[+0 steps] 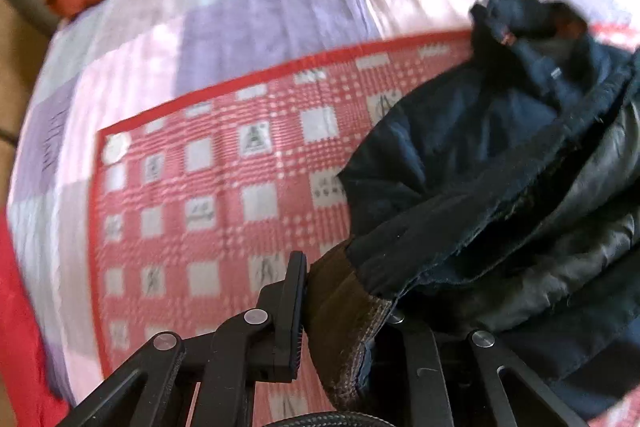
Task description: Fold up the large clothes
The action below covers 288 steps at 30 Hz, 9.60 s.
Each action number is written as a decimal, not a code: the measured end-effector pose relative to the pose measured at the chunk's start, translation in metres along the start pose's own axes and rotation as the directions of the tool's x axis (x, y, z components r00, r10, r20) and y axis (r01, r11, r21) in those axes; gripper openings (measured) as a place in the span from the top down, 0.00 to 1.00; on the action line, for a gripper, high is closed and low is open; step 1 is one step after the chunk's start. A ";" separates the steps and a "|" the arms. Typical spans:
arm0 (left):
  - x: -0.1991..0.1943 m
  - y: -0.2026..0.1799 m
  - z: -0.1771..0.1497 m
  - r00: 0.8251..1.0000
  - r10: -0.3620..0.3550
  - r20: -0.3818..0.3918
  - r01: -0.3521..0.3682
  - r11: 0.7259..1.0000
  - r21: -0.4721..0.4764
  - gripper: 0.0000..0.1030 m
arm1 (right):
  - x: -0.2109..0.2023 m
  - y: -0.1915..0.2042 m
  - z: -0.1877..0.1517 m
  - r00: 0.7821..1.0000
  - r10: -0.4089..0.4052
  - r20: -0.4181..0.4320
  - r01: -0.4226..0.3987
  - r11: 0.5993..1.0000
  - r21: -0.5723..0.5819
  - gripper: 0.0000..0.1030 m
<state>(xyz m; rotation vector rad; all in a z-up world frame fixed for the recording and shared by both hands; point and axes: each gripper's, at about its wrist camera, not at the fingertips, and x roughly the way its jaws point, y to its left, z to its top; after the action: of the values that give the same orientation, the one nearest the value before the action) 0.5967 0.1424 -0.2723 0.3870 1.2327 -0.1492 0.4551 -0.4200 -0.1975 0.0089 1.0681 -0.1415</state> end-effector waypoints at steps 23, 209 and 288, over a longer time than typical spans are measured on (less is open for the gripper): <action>0.112 0.025 0.041 0.948 -0.314 -0.051 0.298 0.934 -0.198 0.39 | 0.175 -0.010 0.030 0.985 -0.033 -0.170 0.032 0.999 -0.010 0.45; 0.049 -0.085 -0.051 0.974 -0.099 0.204 0.163 0.932 -0.323 0.00 | 0.102 0.086 -0.059 0.998 -0.023 0.066 0.025 0.999 -0.027 0.96; 0.031 -0.203 0.009 0.962 -0.171 0.214 0.206 0.966 -0.157 0.00 | 0.125 0.224 -0.021 0.994 0.104 0.037 -0.089 0.952 -0.294 0.45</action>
<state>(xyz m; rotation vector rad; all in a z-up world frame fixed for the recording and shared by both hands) 0.5502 -0.0461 -0.3407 0.0949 1.0732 -0.2347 0.5230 -0.2100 -0.3307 -0.2086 1.0263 0.1055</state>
